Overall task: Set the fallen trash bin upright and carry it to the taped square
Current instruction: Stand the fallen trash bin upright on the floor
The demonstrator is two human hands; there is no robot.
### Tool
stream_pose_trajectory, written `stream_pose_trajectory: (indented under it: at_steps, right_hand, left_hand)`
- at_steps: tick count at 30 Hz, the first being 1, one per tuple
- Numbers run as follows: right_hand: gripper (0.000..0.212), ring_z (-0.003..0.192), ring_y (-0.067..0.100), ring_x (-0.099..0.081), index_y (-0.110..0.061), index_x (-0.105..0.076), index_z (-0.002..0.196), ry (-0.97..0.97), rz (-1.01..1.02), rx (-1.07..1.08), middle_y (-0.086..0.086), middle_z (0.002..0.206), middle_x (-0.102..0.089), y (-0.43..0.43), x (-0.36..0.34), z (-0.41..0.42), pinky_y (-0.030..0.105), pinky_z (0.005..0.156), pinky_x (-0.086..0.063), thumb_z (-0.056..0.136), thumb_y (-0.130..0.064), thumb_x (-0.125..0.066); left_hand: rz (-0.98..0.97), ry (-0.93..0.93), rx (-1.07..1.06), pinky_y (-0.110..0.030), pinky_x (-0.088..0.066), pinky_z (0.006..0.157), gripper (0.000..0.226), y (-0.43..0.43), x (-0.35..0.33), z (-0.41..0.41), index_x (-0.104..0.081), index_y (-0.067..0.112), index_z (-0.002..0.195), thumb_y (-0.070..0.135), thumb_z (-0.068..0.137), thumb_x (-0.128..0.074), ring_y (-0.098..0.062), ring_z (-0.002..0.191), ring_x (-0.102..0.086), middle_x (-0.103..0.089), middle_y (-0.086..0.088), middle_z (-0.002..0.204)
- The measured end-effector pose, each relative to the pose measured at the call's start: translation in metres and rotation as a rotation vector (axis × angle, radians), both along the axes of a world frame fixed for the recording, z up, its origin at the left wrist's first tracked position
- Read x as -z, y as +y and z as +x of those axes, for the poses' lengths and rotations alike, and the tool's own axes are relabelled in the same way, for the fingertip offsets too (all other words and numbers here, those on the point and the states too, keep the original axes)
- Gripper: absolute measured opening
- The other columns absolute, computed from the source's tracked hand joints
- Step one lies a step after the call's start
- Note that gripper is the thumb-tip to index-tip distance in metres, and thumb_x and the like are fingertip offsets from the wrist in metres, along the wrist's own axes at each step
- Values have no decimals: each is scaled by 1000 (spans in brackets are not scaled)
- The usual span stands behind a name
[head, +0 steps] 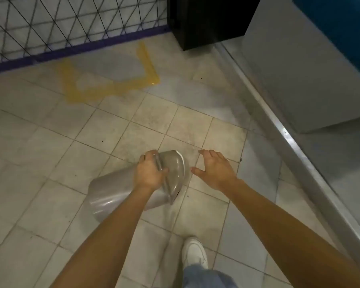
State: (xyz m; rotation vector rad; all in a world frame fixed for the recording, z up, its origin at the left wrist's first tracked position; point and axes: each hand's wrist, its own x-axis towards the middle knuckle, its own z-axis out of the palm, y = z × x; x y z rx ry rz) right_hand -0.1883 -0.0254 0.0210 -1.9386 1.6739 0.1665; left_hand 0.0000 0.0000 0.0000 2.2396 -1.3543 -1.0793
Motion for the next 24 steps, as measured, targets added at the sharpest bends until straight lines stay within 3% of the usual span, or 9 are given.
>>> stream_pose_trajectory:
  at_steps: [11,18,21,24]
  right_hand:
    - [66,127,27,-45,-17,-31,143,-195,150,205,10,143,-44,-1,125,28,36,103,-37,88,-46,-52]
    - [63,124,28,-48,-17,-28,144,-343,127,269,11,140,-48,12,161,39,30,92,-36,92,-50,-40]
    - [64,126,28,-46,-16,-25,145,-363,107,259,11,141,-47,16,164,39,27,89,-32,92,-50,-38]
    - [67,133,26,-40,-16,-20,148,-366,129,232,9,147,-40,17,162,35,28,98,-31,93,-50,-37]
  left_hand:
    - [-101,-65,95,-43,-49,90,72,3,91,8,-39,14,133,21,72,-76,-31,109,-57,-53,-13,126]
    - [-137,27,21,-27,-42,72,63,1,106,2,-44,12,131,19,74,-69,-27,101,-62,-68,-10,107]
    - [-109,74,-27,-28,-45,72,62,0,106,1,-42,13,133,18,76,-68,-27,97,-63,-68,-10,105]
    - [-126,117,-55,-31,-50,75,62,2,106,0,-42,12,133,16,77,-67,-28,93,-65,-69,-12,102]
